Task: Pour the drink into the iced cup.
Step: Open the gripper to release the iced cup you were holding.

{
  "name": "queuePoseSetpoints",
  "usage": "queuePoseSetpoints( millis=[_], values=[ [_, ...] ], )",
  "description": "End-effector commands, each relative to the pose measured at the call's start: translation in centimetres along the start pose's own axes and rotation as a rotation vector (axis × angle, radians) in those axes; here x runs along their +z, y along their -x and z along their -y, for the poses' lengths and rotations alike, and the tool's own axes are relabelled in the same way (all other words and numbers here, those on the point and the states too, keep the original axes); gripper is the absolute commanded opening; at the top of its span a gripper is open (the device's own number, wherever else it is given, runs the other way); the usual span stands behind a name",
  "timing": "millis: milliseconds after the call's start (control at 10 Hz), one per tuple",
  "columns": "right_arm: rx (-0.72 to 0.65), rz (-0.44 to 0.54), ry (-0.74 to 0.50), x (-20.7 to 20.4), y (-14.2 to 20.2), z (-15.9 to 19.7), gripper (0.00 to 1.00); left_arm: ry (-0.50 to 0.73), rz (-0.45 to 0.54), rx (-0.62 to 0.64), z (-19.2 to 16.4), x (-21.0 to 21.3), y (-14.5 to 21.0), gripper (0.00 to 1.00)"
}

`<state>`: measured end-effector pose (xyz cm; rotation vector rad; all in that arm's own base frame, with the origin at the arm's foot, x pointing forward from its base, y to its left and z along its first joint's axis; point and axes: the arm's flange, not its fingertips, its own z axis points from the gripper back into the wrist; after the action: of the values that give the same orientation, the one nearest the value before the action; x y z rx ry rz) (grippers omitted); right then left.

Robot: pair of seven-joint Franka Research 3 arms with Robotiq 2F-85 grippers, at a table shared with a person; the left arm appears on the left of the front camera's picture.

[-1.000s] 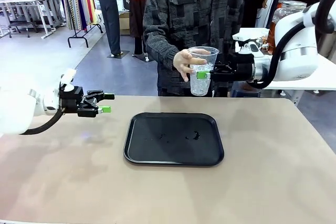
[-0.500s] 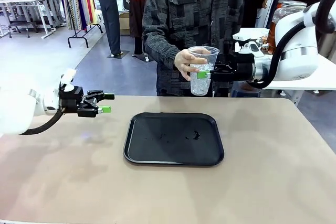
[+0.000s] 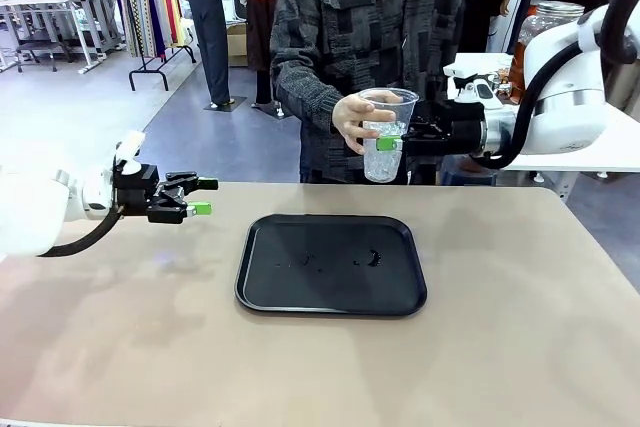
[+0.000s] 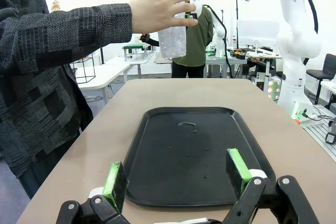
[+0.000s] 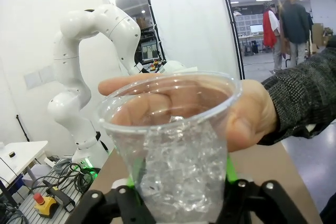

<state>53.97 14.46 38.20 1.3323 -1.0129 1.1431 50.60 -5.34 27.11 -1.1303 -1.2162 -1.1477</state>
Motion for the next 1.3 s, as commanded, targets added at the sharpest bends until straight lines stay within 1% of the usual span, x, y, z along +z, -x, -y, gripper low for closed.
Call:
queuePoseSetpoints(
  millis=[0, 500, 700, 900, 1000, 1200],
  values=[
    [0.003, 0.006, -0.012, 1.1, 0.3, 0.0, 1.00, 0.000, 0.000, -0.002, 0.0, -0.1, -0.2, 1.00],
    [0.033, 0.009, 0.054, 6.9, 2.2, -0.7, 1.00, 0.000, 0.000, -0.002, 0.0, -0.1, -0.2, 1.00],
    [0.125, -0.012, 0.057, 9.4, 3.9, -1.6, 1.00, 0.000, 0.000, -0.002, 0.0, -0.1, -0.2, 1.00],
    [0.156, -0.041, 0.063, 11.5, 6.3, -2.1, 1.00, 0.000, 0.000, -0.002, 0.0, -0.1, -0.2, 1.00],
    [0.178, -0.031, 0.074, 12.8, 7.7, -2.4, 1.00, 0.000, 0.000, -0.002, 0.0, -0.1, -0.2, 1.00],
    [0.162, -0.006, 0.111, 14.7, 9.9, -2.5, 1.00, 0.000, 0.000, -0.002, 0.0, -0.1, -0.2, 1.00]
  ],
)
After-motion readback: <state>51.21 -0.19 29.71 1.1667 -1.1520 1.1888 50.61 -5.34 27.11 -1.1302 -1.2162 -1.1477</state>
